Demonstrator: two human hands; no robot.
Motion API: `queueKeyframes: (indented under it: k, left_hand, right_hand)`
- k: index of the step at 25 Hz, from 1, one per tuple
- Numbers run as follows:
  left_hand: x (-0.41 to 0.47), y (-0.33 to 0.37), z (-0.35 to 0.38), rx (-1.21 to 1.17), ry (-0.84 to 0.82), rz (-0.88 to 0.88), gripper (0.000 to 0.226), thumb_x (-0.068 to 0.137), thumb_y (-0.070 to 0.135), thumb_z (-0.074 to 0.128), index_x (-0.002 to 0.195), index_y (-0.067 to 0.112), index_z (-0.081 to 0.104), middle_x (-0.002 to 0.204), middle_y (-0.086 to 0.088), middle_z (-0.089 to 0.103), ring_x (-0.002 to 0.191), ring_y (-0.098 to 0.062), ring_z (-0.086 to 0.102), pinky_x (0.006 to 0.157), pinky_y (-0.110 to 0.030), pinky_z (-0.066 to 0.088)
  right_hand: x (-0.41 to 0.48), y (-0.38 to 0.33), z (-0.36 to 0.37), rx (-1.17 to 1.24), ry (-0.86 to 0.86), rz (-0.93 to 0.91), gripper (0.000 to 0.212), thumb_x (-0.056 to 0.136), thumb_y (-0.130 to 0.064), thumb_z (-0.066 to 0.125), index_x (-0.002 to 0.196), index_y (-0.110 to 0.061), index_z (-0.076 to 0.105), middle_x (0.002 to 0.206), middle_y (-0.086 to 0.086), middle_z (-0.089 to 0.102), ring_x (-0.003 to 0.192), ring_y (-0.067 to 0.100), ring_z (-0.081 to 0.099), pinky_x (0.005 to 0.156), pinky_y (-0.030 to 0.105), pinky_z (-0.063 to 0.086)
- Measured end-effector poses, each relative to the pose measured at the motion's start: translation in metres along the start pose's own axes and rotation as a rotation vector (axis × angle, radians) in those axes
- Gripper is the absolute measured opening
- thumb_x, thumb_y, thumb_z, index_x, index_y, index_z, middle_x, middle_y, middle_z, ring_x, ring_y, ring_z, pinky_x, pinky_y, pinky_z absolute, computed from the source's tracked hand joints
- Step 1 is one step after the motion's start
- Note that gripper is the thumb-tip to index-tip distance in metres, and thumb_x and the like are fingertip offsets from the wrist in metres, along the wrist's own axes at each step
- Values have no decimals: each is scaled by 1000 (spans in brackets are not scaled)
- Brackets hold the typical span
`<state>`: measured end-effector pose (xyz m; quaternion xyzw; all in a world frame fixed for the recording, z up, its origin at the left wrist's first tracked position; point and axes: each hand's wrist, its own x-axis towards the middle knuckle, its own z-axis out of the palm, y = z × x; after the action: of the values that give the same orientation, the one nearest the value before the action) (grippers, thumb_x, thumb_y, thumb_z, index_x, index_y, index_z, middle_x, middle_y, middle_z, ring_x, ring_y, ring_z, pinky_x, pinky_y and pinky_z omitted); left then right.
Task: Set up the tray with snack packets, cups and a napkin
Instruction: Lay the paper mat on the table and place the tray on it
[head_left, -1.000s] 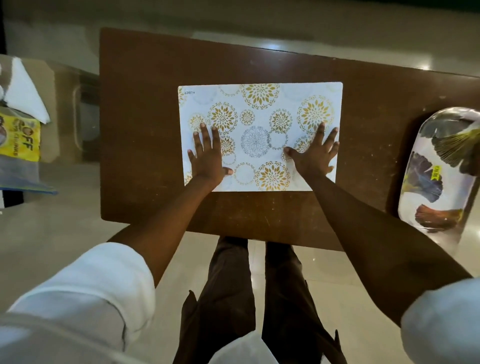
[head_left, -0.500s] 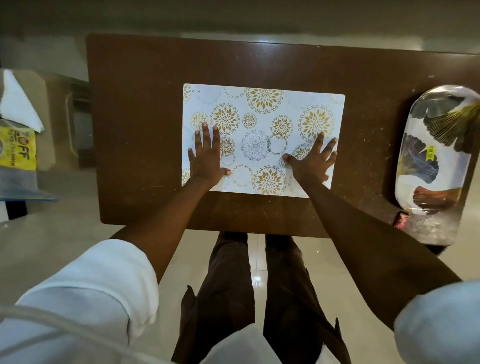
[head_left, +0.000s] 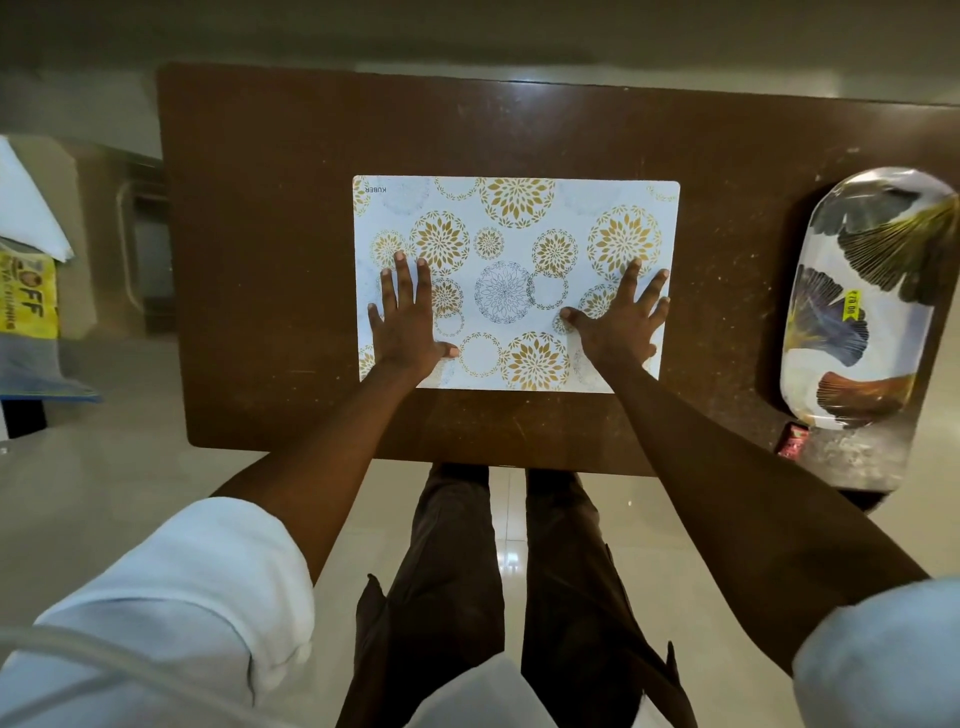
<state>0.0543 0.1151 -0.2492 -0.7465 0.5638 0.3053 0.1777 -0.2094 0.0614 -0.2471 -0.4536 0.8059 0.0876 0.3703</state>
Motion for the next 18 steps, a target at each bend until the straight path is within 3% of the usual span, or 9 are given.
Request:
queueKeyframes:
  k: [18]
  left_hand:
    - [2,6,-11,-19,0,35,139,72,61,84,165,21,-11,173,-9,-19,161,-37,-9,126,-64,20]
  right_hand:
    - [7,4,-1,4,29,13,118,80,-70,71,165,-36,-3,173,-1,-18,161,36,-5,118,75,21]
